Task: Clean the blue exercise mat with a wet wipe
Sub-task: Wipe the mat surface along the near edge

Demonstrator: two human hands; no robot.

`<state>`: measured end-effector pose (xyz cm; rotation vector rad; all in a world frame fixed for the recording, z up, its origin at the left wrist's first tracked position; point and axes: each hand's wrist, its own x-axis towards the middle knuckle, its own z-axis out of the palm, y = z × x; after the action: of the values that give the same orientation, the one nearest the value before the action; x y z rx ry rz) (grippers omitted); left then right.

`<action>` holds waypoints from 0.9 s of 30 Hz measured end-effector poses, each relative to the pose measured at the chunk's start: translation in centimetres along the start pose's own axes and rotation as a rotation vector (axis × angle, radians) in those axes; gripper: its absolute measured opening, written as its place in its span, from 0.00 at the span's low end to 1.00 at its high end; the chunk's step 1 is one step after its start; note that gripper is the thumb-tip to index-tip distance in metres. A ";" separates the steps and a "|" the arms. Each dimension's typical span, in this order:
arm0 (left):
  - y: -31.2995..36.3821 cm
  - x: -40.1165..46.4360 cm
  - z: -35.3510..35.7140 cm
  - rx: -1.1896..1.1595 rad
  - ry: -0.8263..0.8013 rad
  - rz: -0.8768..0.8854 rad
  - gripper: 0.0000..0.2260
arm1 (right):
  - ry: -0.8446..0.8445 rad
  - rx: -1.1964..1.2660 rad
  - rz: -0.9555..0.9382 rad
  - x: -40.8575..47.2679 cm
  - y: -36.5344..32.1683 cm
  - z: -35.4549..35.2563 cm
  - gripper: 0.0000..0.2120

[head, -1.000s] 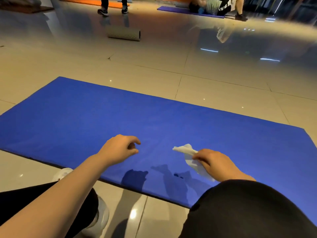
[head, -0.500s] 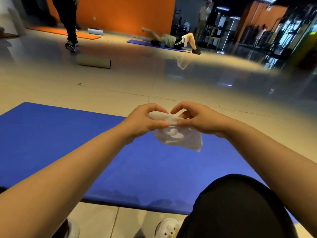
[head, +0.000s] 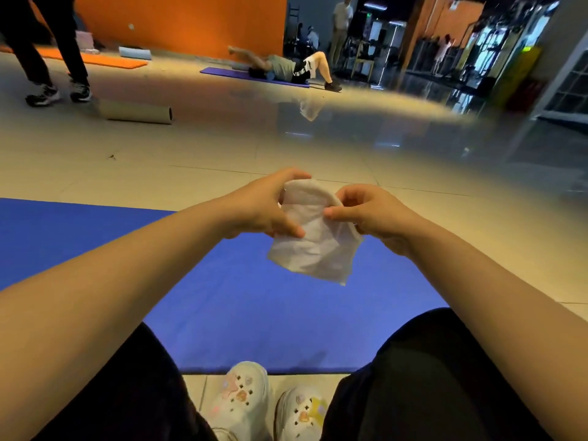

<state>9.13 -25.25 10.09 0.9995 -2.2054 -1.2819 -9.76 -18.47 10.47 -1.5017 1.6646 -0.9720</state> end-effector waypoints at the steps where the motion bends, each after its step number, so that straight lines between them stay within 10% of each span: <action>1: -0.6 0.5 0.4 -0.048 0.004 -0.005 0.32 | 0.039 0.031 0.028 0.1 0.2 -0.5 0.12; 13: -0.4 8.8 5.0 -0.307 -0.106 -0.052 0.15 | 0.398 0.339 0.350 0.2 5.2 -6.8 0.11; 27: -2.8 7.4 2.6 -0.095 -0.111 -0.157 0.09 | 0.252 0.553 0.304 -0.1 4.4 -5.9 0.07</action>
<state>3.62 -30.18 6.28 1.1077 -2.1593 -1.5302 -17.04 -17.64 9.55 -0.7647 1.5552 -1.3471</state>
